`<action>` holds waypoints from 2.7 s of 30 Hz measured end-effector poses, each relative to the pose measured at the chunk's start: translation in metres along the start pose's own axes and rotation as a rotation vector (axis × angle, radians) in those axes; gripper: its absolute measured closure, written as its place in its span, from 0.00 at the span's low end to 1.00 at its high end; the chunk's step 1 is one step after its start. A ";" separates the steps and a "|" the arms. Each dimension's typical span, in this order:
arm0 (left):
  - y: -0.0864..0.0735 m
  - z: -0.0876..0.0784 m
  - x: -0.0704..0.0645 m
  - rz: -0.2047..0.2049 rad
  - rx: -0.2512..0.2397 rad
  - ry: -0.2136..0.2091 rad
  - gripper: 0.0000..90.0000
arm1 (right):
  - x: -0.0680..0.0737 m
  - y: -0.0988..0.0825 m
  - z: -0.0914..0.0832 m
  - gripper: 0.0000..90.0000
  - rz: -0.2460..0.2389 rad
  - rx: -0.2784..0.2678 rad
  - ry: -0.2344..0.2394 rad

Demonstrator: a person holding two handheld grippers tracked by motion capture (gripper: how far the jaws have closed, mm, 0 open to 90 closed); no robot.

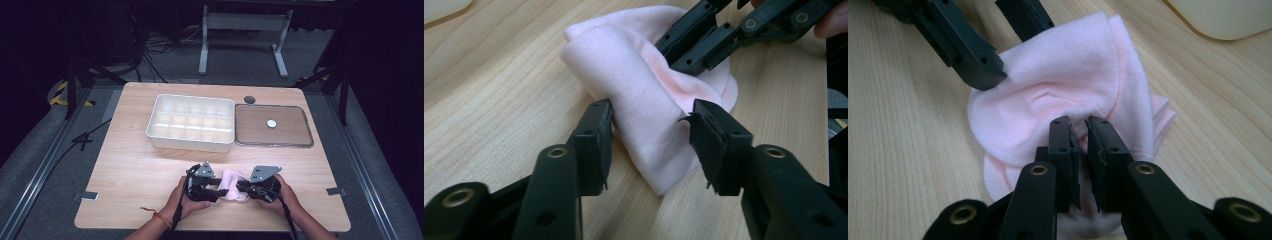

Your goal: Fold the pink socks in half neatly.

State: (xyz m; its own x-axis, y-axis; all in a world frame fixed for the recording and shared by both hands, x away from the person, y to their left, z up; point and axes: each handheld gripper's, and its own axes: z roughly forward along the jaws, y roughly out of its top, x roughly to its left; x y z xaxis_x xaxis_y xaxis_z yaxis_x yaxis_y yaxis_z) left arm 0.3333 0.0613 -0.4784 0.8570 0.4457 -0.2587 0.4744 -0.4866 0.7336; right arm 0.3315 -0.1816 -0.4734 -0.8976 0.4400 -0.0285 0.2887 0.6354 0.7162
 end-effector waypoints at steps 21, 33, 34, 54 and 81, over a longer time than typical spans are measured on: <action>0.007 0.000 -0.003 0.069 -0.014 0.036 0.93 | -0.004 0.004 -0.010 0.87 0.001 -0.028 -0.043; 0.015 -0.005 -0.007 0.085 -0.047 0.037 0.93 | -0.004 0.000 -0.003 0.90 -0.004 0.004 -0.043; 0.016 -0.005 -0.007 0.085 -0.049 0.037 0.93 | -0.003 0.000 -0.003 0.90 -0.005 0.006 -0.043; 0.019 -0.002 -0.012 0.093 -0.036 0.058 0.92 | 0.001 0.003 -0.002 0.90 -0.022 0.008 -0.051; 0.026 0.005 -0.022 0.137 -0.037 0.074 0.92 | -0.014 -0.001 -0.027 0.83 0.037 -0.057 -0.106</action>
State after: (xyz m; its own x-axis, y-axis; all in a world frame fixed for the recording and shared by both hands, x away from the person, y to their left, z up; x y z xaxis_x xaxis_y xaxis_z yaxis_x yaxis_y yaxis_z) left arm 0.3283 0.0350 -0.4565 0.8957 0.4313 -0.1086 0.3450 -0.5196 0.7817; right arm 0.3348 -0.2056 -0.4553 -0.8455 0.5290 -0.0724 0.2991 0.5815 0.7566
